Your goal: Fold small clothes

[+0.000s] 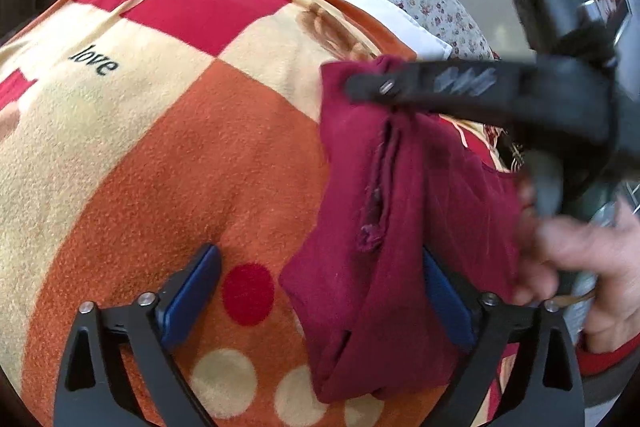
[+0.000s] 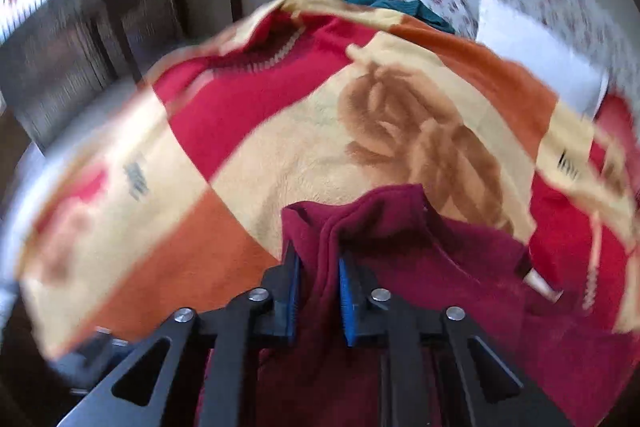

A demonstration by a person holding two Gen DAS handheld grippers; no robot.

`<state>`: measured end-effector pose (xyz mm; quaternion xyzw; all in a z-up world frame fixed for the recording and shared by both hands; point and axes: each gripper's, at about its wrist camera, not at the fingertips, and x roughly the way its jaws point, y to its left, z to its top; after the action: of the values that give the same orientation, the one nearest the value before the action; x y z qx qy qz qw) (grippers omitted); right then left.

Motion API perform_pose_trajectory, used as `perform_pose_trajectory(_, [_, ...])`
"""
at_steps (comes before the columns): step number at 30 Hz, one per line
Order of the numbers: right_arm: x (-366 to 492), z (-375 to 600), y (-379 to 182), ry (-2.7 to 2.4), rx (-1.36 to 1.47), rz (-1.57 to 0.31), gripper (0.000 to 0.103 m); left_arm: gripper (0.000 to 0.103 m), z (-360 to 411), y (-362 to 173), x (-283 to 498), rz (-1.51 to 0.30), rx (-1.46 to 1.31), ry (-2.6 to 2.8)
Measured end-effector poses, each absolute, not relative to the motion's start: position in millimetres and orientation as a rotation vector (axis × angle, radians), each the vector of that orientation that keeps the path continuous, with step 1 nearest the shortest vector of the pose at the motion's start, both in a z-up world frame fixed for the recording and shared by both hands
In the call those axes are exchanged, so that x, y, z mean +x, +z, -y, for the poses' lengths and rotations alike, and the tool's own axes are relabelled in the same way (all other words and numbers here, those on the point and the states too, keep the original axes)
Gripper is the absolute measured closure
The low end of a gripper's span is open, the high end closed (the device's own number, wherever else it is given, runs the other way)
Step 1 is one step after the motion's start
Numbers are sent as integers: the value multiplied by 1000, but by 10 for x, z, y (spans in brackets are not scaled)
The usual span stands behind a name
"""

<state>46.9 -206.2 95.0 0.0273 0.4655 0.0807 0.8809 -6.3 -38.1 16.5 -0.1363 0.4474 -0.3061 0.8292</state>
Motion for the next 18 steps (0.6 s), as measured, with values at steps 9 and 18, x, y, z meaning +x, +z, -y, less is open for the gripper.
perform_pose_trajectory(9, [87,2368,1237,211,189,-872,87,72,545,249,-208,-1005,-267,-792])
perform_pose_trajectory(18, [-472,3053,1801,158,229,-726,87,80,1045,1061,-789,-818,-139,-892])
